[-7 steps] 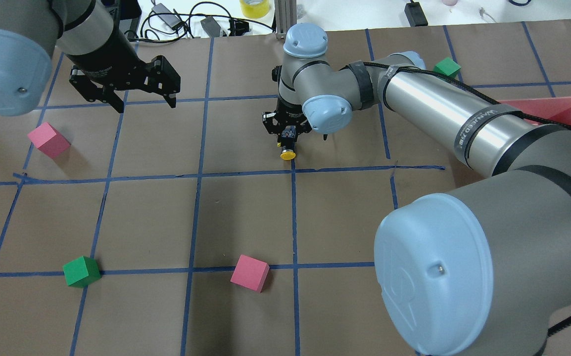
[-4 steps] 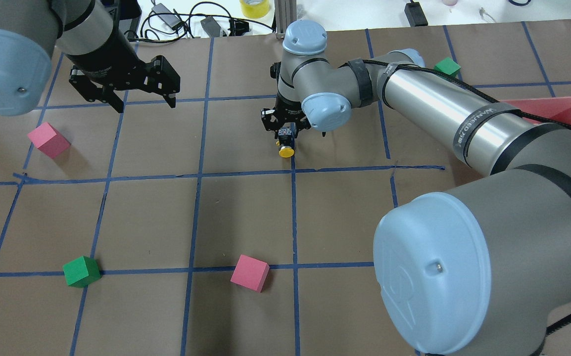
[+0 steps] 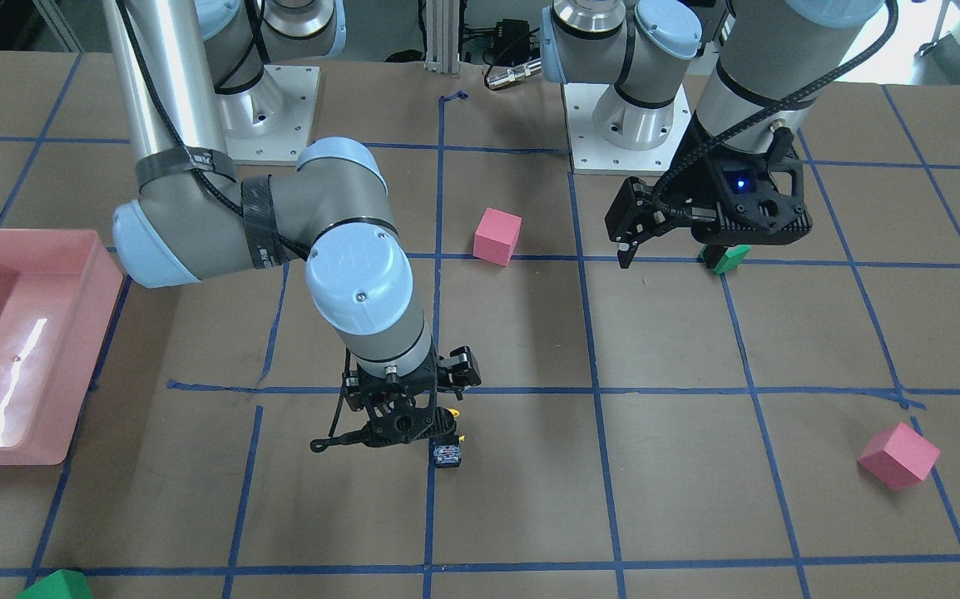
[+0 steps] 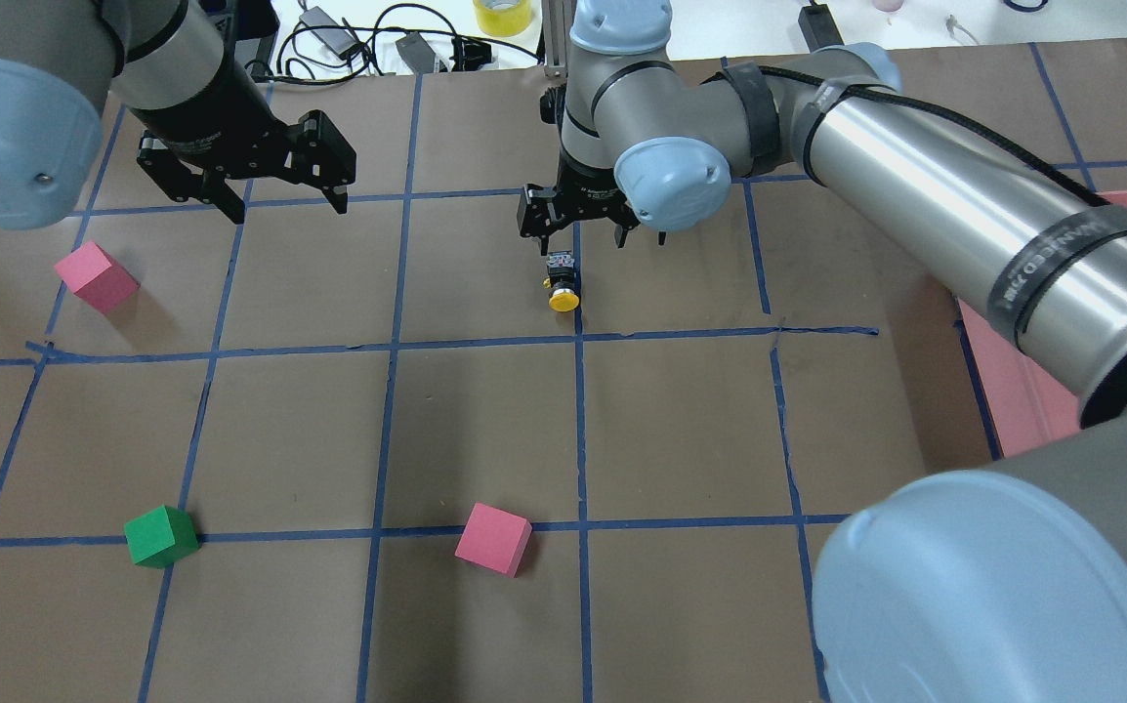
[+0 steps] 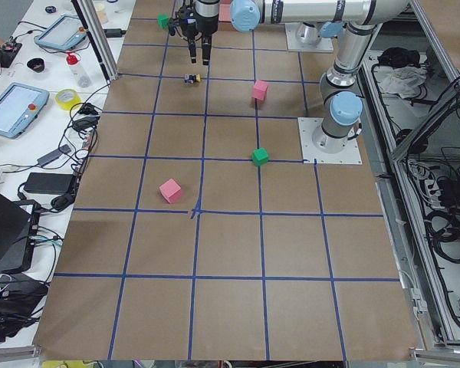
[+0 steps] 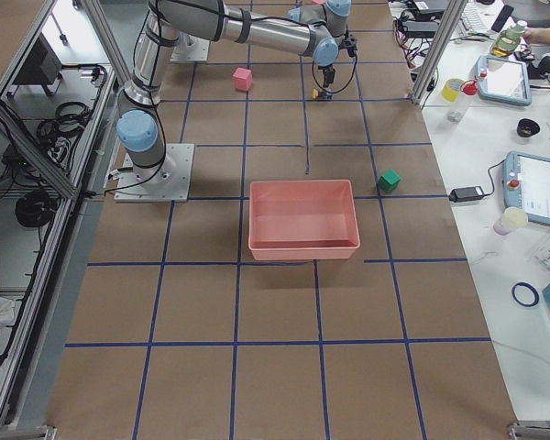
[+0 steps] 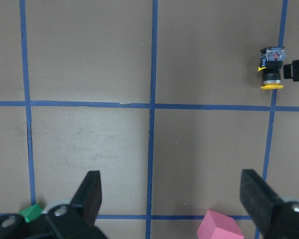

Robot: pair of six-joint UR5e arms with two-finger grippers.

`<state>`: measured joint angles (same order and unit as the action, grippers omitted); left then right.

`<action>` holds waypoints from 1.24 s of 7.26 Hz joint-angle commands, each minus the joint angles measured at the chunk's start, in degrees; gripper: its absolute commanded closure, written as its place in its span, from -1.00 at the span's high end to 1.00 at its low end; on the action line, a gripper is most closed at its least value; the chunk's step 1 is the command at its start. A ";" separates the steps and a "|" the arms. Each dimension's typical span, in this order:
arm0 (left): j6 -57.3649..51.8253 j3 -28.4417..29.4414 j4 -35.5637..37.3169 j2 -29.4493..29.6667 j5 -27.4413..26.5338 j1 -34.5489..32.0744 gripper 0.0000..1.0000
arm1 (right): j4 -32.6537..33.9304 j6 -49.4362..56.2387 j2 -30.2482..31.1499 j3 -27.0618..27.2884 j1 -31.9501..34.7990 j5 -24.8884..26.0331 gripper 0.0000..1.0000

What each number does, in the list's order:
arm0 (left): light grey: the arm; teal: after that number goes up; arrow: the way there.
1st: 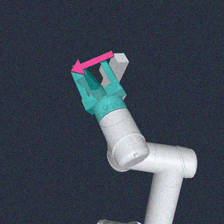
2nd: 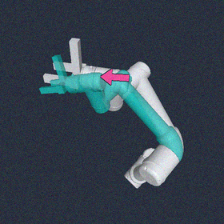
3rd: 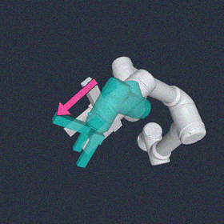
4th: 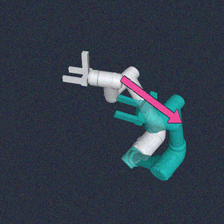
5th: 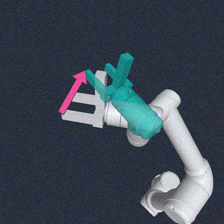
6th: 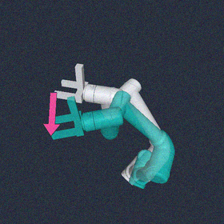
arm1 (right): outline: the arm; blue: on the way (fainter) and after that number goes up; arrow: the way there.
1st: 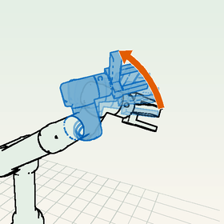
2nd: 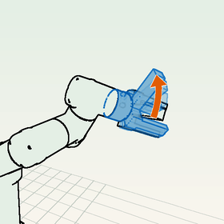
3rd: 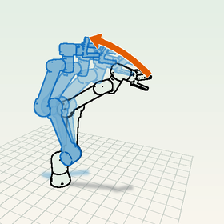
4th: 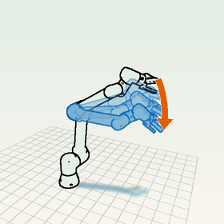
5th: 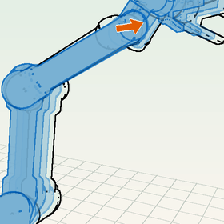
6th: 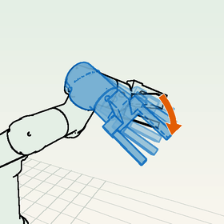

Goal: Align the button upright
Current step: 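Set the switch down on its side and open the right gripper, then raise the right gripper away while the left gripper reaches toward the switch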

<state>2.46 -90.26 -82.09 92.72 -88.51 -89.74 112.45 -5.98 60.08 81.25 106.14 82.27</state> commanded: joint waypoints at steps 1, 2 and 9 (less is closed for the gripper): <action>0.00 0.00 0.00 0.00 0.00 0.00 1.00 | -6.60 3.61 9.04 4.25 -4.42 0.08 1.00; 0.00 0.00 0.00 0.00 0.00 0.00 1.00 | -12.90 4.22 13.96 5.05 -8.01 -0.79 1.00; 8.13 -11.81 20.90 0.70 -0.35 -4.37 1.00 | -20.78 14.69 21.84 4.80 -16.31 19.70 1.00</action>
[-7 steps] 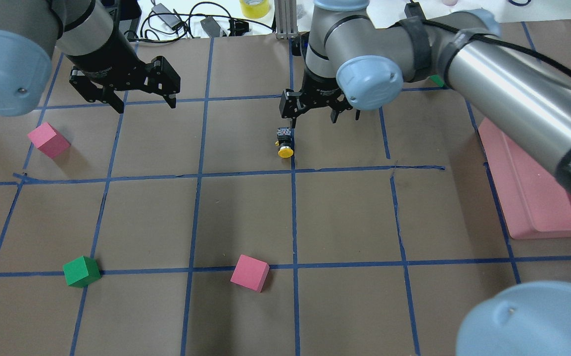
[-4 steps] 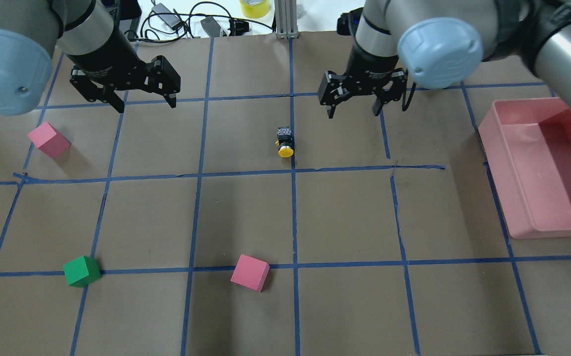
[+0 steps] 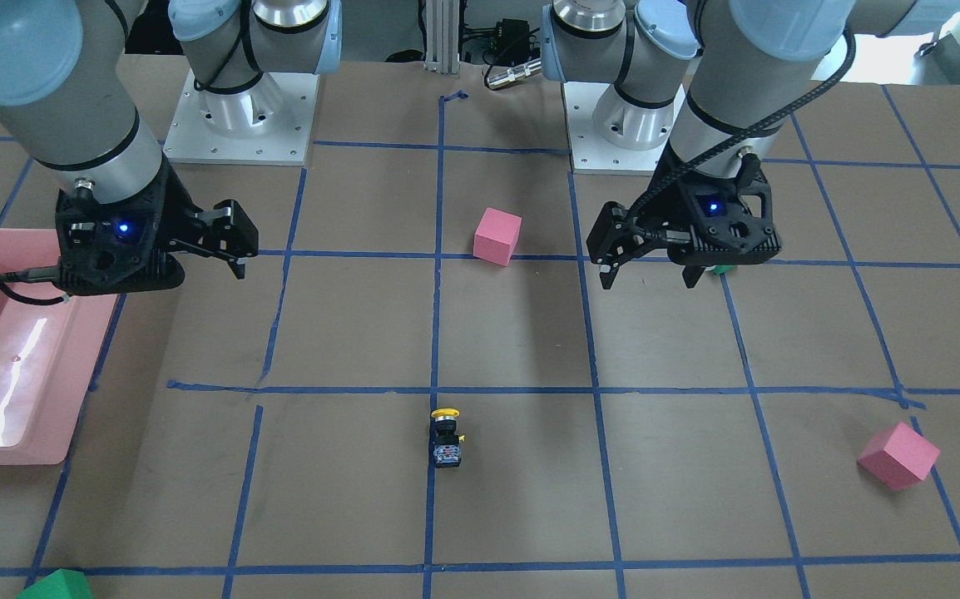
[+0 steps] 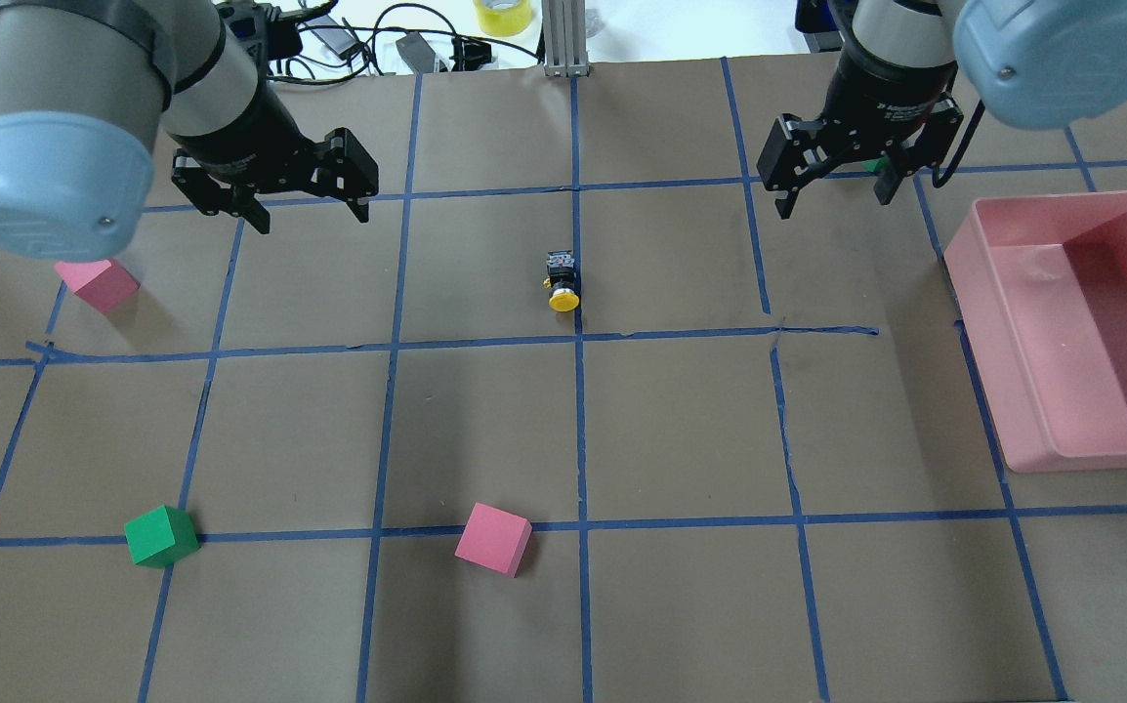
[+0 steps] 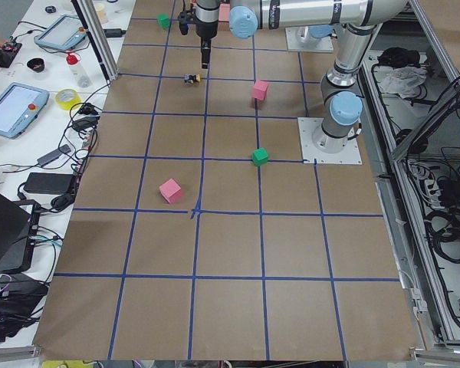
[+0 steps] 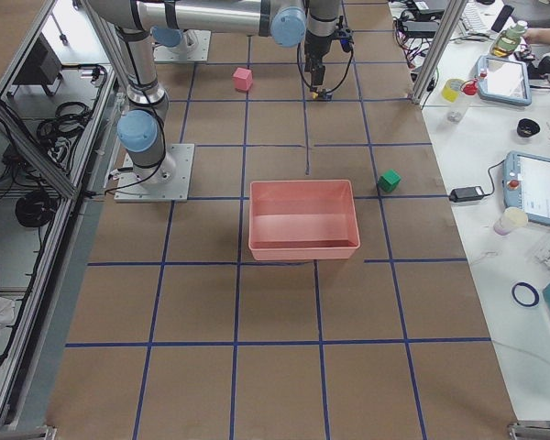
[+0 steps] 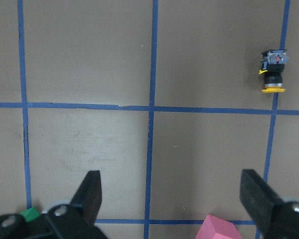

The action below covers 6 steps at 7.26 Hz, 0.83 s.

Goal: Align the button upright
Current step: 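Raise the right gripper away while the left gripper reaches toward the switch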

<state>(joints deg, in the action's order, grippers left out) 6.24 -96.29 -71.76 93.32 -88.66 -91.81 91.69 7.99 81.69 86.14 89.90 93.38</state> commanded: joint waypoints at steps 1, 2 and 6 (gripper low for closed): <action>5.26 -11.06 21.20 0.37 -2.63 -4.58 1.00 | -0.28 -0.24 0.83 -0.01 -0.25 8.84 1.00; 6.66 -15.03 30.18 1.16 -5.00 -6.87 1.00 | -1.42 0.01 2.66 0.08 -0.25 7.80 1.00; 16.39 -23.32 55.54 7.74 -12.83 -17.15 1.00 | -8.61 0.98 5.40 0.17 -0.43 -5.40 1.00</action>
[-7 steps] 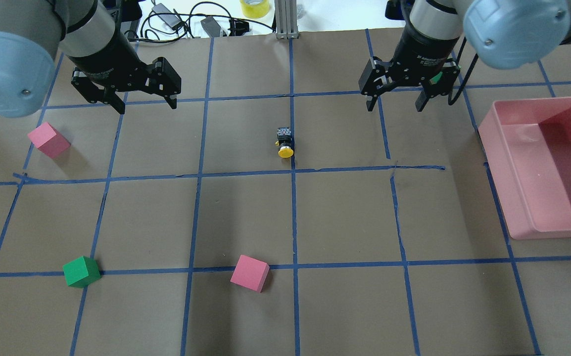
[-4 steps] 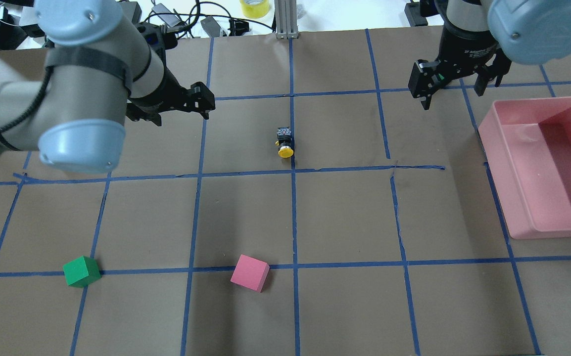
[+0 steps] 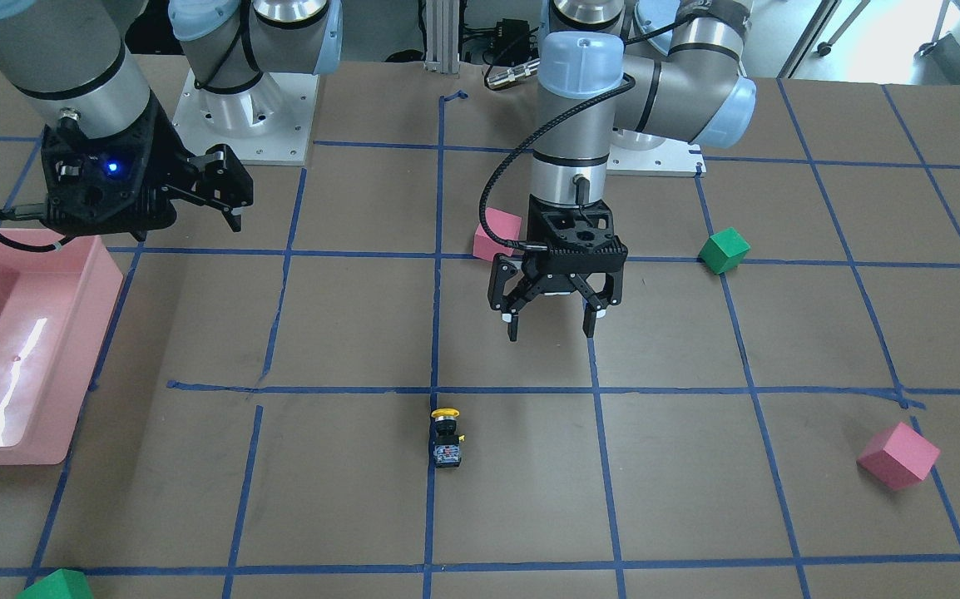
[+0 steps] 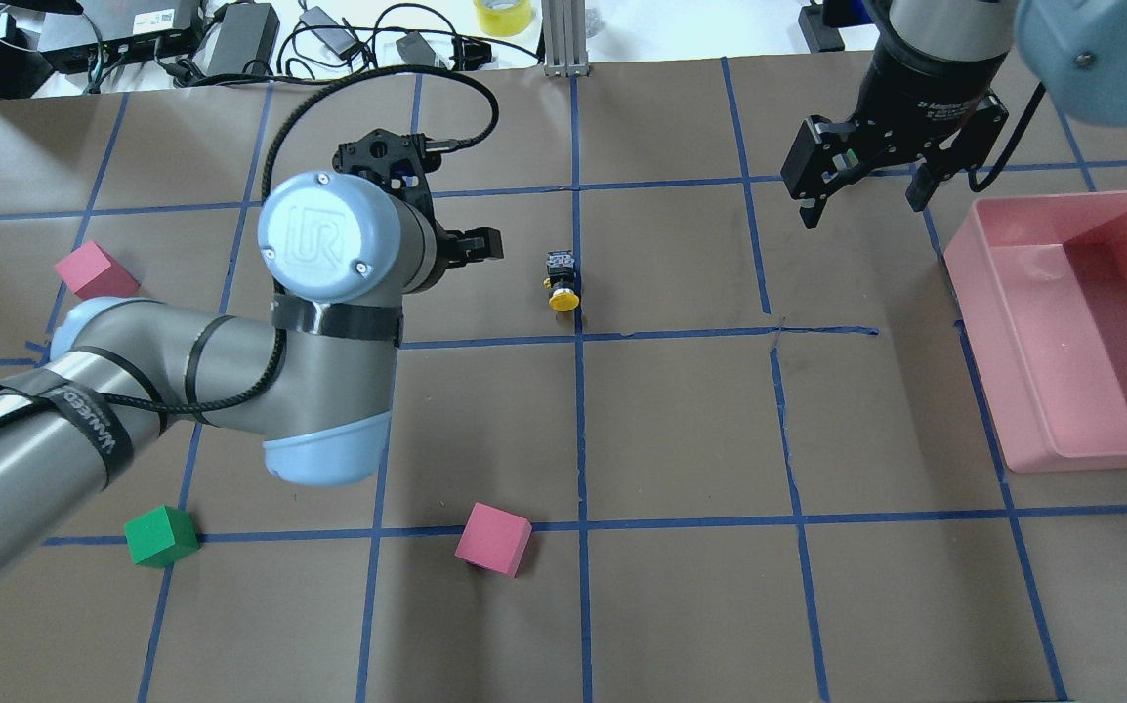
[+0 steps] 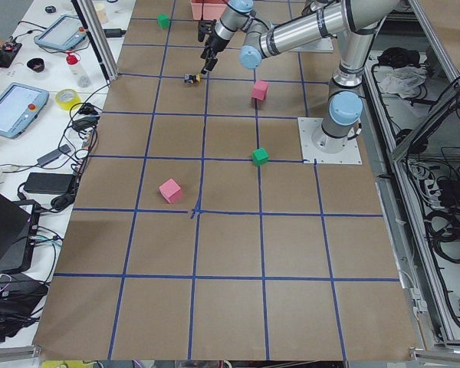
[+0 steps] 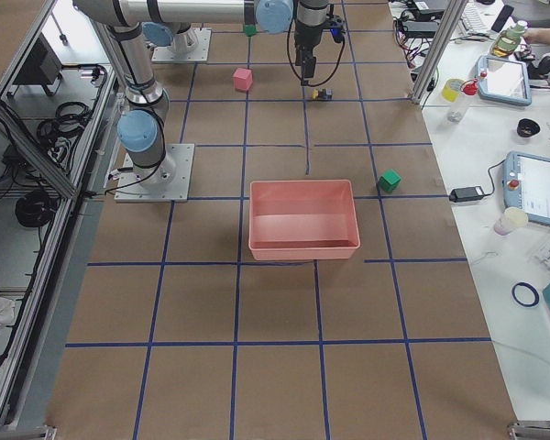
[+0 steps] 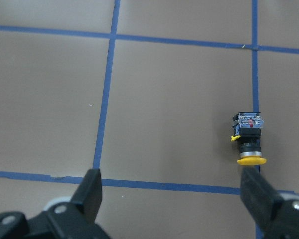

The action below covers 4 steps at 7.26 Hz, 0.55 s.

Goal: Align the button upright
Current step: 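Raise the right gripper away while the left gripper reaches toward the switch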

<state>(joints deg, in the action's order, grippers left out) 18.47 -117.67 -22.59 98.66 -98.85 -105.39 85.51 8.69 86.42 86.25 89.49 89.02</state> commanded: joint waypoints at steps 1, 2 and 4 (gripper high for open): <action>7.16 -2.21 6.94 4.85 -4.75 -6.82 1.00 | -2.45 0.02 0.94 0.06 -0.02 -1.04 1.00; 10.32 -2.21 8.42 7.40 -5.21 -8.76 0.98 | -2.45 -0.51 0.94 0.06 -0.02 -0.96 1.00; 12.82 -2.21 10.88 12.06 -8.37 -10.01 0.79 | -2.46 -0.51 0.94 -0.02 0.07 -0.95 1.00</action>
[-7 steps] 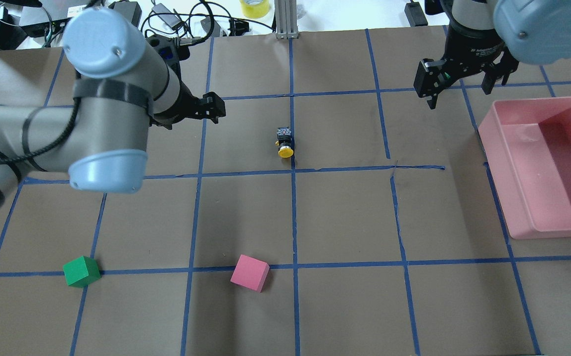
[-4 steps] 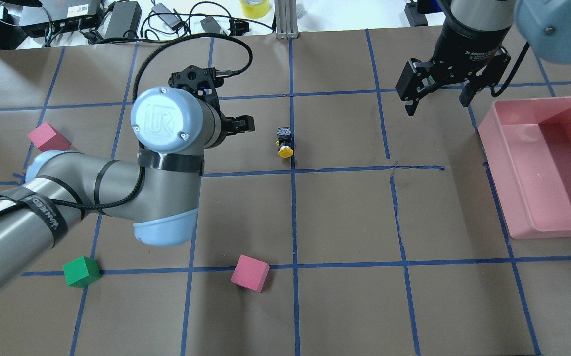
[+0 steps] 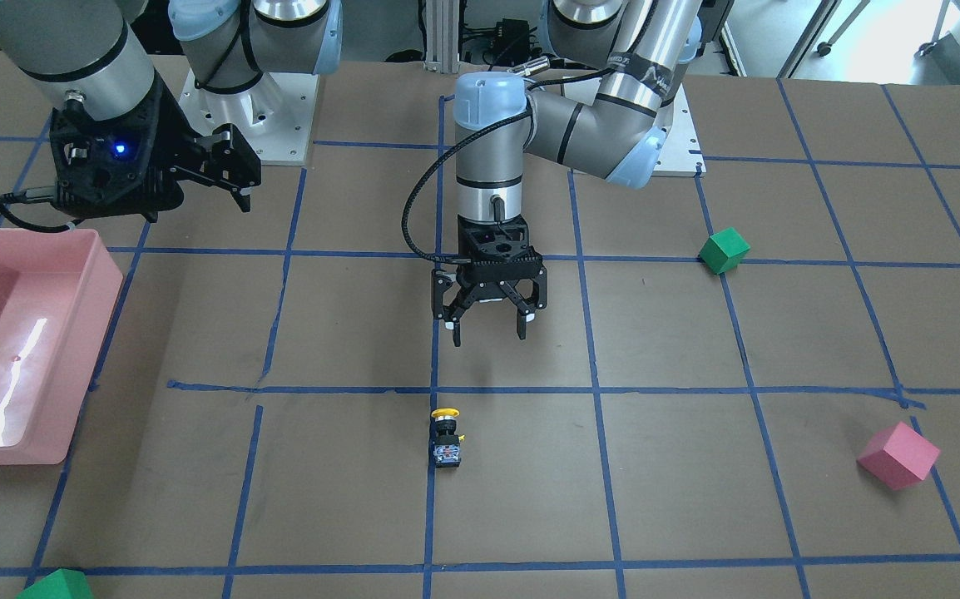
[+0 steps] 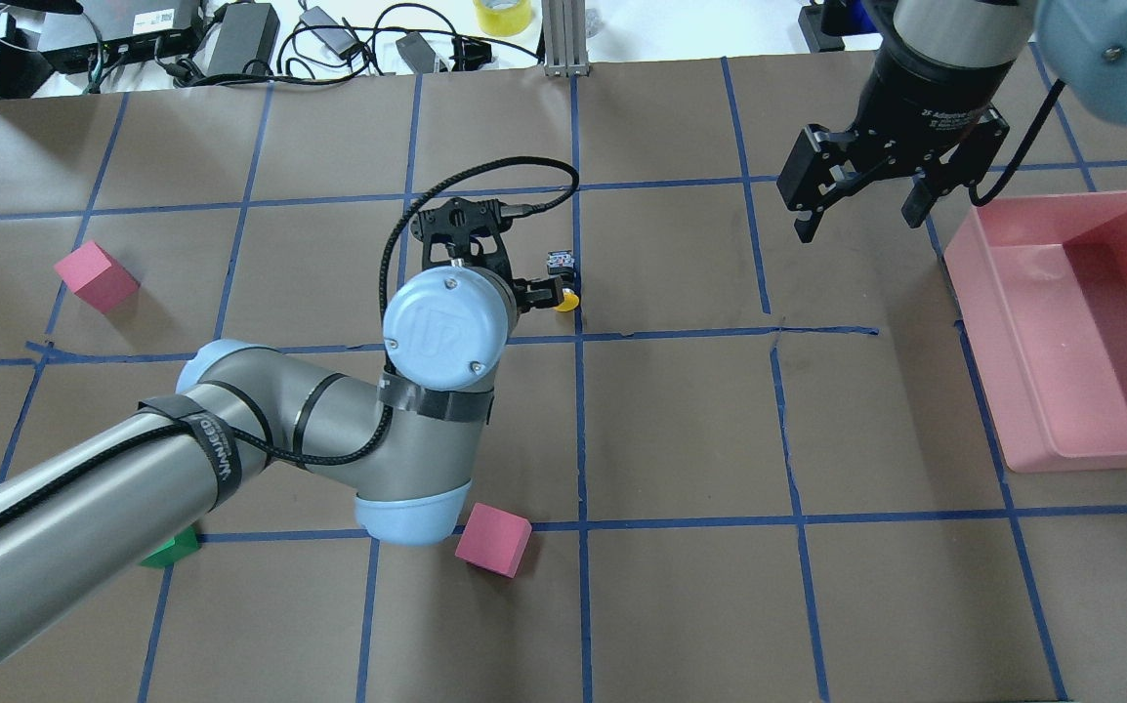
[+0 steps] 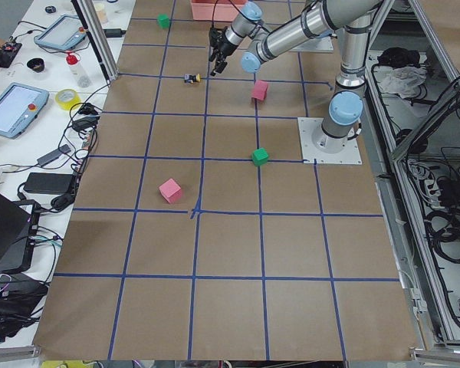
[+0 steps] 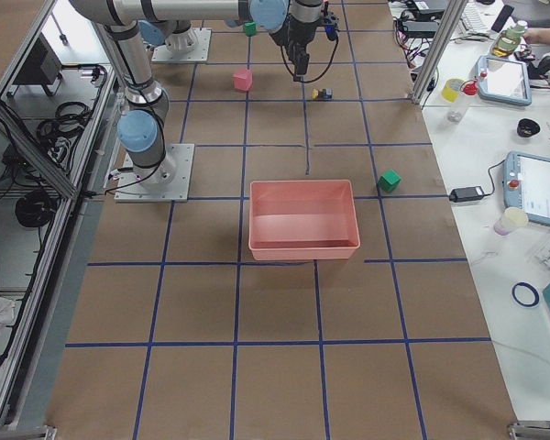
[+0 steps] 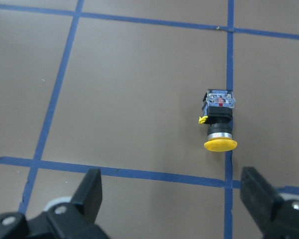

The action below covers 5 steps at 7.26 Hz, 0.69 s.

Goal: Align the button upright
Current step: 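Raise the right gripper away while the left gripper reaches toward the switch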

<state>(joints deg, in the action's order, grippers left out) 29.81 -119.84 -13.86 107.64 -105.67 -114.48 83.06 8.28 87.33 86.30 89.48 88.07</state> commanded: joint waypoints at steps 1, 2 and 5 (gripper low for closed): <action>1.57 0.04 5.13 5.36 -1.56 -1.10 0.76 | -0.09 -0.11 0.04 -0.08 0.08 0.52 1.00; 1.65 0.13 9.42 8.00 -0.95 -1.10 0.75 | 0.00 -0.11 0.04 -0.08 0.08 0.52 1.00; 0.52 4.85 14.91 14.86 -0.94 -2.06 0.68 | 0.00 -0.11 -0.22 0.01 0.17 0.70 1.00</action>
<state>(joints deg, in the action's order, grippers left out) 31.08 -117.75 -0.32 119.74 -106.57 -116.29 83.01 8.17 87.30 86.30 89.58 88.72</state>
